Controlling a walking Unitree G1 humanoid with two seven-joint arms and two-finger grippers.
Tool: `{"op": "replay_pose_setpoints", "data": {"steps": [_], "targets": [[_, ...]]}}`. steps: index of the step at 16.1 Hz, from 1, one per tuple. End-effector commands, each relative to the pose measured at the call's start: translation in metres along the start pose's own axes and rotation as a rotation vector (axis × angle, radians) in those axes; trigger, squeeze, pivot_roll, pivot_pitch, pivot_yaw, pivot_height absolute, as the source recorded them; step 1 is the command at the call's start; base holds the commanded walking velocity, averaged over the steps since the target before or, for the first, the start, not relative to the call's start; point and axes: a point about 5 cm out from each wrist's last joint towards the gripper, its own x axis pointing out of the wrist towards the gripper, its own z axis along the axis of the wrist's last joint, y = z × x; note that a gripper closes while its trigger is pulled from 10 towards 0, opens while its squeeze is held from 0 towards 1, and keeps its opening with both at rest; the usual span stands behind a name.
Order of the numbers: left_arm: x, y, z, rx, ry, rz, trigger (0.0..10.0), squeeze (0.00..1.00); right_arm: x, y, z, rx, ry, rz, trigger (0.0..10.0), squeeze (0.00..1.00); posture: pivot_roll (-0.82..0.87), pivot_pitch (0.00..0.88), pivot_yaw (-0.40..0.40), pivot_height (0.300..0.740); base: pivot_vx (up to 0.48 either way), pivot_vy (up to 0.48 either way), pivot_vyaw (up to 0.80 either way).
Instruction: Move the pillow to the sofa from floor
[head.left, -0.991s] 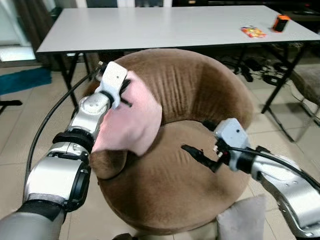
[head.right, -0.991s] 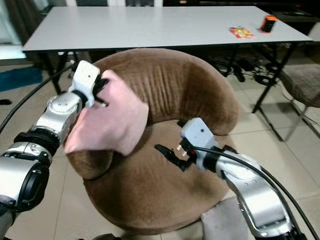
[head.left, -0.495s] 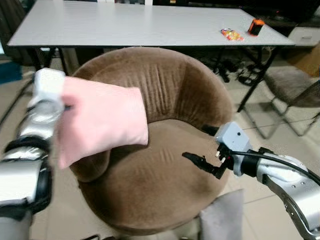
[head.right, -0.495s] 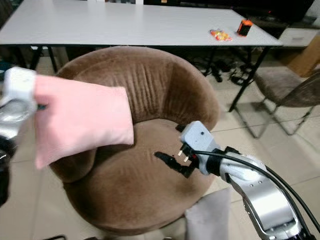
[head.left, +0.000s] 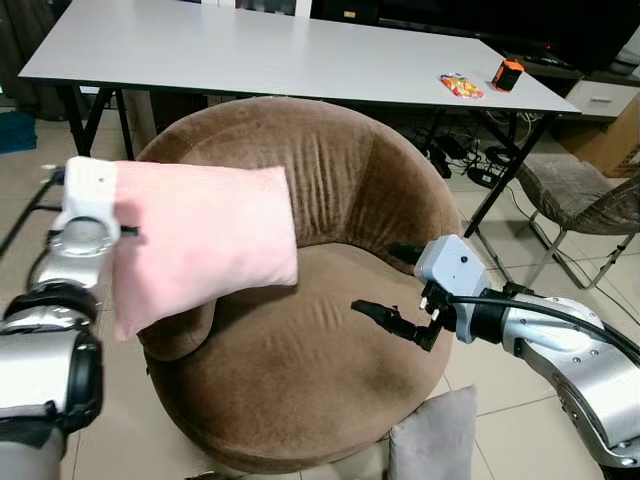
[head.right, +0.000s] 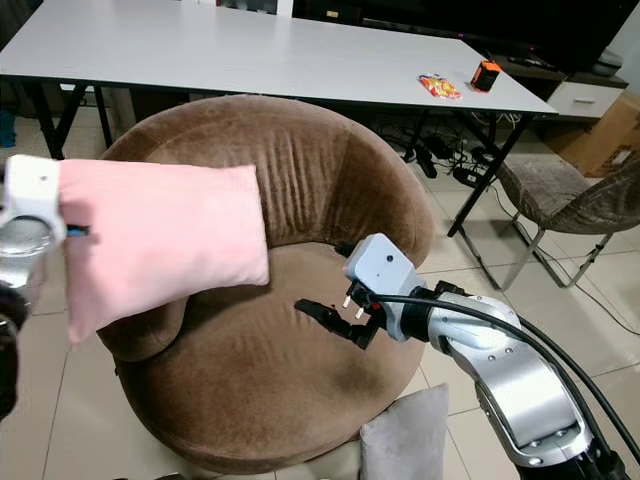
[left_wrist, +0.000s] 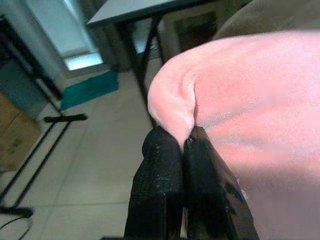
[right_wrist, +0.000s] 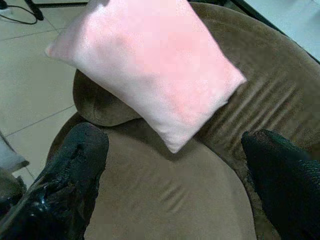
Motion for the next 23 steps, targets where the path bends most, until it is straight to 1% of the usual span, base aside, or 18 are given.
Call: {"op": "replay_pose_setpoints", "data": {"steps": [1, 2, 3, 4, 5, 6, 7, 8, 9, 11, 12, 13, 14, 15, 18, 20, 22, 23], "targets": [[0.002, -0.016, 0.017, -0.026, -0.052, -0.062, 10.0, 0.0, -0.001, -0.005, -0.002, 0.002, 0.015, -0.041, 10.0, 0.0, -0.24, 0.0, -0.128, 0.74, 0.0, 0.0, 0.0], [0.001, -0.031, 0.031, -0.034, -0.093, -0.127, 10.0, 0.0, 0.0, -0.006, -0.004, 0.011, 0.013, -0.092, 10.0, 0.0, -0.24, 0.0, -0.107, 0.74, 0.0, 0.0, 0.0], [0.001, -0.031, 0.031, -0.034, -0.093, -0.127, 10.0, 0.0, 0.0, -0.006, -0.004, 0.011, 0.013, -0.092, 10.0, 0.0, -0.24, 0.0, -0.107, 0.74, 0.0, 0.0, 0.0], [0.0, -0.049, 0.046, -0.027, -0.135, -0.194, 10.0, 0.0, 0.001, -0.013, -0.01, 0.03, 0.026, -0.2, 10.0, 0.0, -0.23, 0.0, -0.076, 0.74, 0.0, 0.0, 0.0], [-0.001, -0.058, 0.055, -0.005, -0.16, -0.236, 10.0, 0.0, 0.002, -0.016, -0.013, 0.055, 0.028, -0.254, 10.0, 0.0, -0.24, 0.0, -0.043, 0.74, 0.0, 0.0, 0.0], [-0.002, -0.063, 0.06, 0.062, -0.174, -0.246, 10.0, 0.0, 0.003, -0.013, -0.012, 0.072, 0.015, -0.266, 10.0, 0.0, -0.25, 0.0, -0.019, 0.74, 0.0, 0.0, 0.0], [-0.002, -0.062, 0.06, 0.07, -0.173, -0.243, 10.0, 0.0, 0.003, -0.013, -0.012, 0.072, 0.013, -0.267, 10.0, 0.0, -0.25, 0.0, -0.019, 0.74, 0.0, 0.0, 0.0], [0.002, -0.048, 0.056, 0.101, -0.137, -0.181, 10.0, 0.0, 0.003, -0.004, -0.01, 0.087, -0.008, -0.235, 10.0, 0.0, -0.27, 0.0, 0.007, 0.74, 0.0, 0.0, 0.0], [0.002, -0.044, 0.054, 0.11, -0.127, -0.165, 10.0, 0.0, 0.003, -0.001, -0.009, 0.091, -0.015, -0.219, 10.0, 0.0, -0.27, 0.0, 0.007, 0.74, 0.0, 0.0, 0.0], [0.005, -0.022, 0.044, 0.164, -0.074, -0.07, 10.0, 0.0, -0.001, 0.01, -0.009, 0.069, -0.018, -0.137, 10.0, 0.0, -0.28, 0.0, 0.017, 0.74, 0.0, 0.0, 0.0], [0.005, -0.016, 0.041, 0.188, -0.065, -0.04, 10.0, 0.0, -0.002, 0.011, -0.01, 0.075, -0.018, -0.127, 10.0, 0.0, -0.28, 0.0, 0.013, 0.74, 0.0, 0.0, 0.0], [0.005, -0.011, 0.039, 0.179, -0.055, -0.024, 10.0, 0.09, -0.004, 0.01, -0.009, 0.082, -0.025, -0.114, 10.0, 0.0, -0.28, 0.0, 0.007, 0.74, 0.0, 0.0, 0.0], [0.006, -0.008, 0.038, 0.14, -0.044, -0.017, 10.0, 1.0, -0.005, 0.009, -0.008, 0.084, -0.032, -0.105, 10.0, 0.0, -0.29, 0.0, 0.002, 0.74, 0.0, 0.0, 0.0], [0.006, -0.007, 0.038, 0.107, -0.039, -0.028, 10.0, 1.0, -0.005, 0.008, -0.008, 0.084, -0.03, -0.11, 10.0, 0.0, -0.28, 0.0, -0.004, 0.74, 0.0, 0.0, 0.0], [0.006, -0.006, 0.042, 0.135, -0.061, -0.008, 10.0, 1.0, -0.004, 0.007, -0.01, 0.081, -0.019, -0.128, 10.0, 0.0, -0.28, 0.0, -0.009, 0.74, 0.0, 0.0, 0.0], [0.007, -0.002, 0.05, 0.128, -0.084, 0.006, 10.0, 1.0, -0.004, 0.004, -0.01, 0.084, -0.022, -0.161, 10.0, 0.0, -0.27, 0.0, -0.011, 0.74, 0.0, 0.0, 0.0], [0.007, 0.0, 0.057, 0.1, -0.114, 0.01, 10.0, 1.0, -0.004, 0.003, -0.01, 0.088, -0.028, -0.176, 10.0, 0.0, -0.27, 0.0, -0.007, 0.74, 0.0, 0.0, 0.0], [0.007, -0.002, 0.058, 0.057, -0.126, -0.013, 10.0, 1.0, -0.003, 0.003, -0.011, 0.095, -0.031, -0.188, 10.0, 0.0, -0.26, 0.0, -0.007, 0.74, 0.0, 0.0, 0.0]]}}
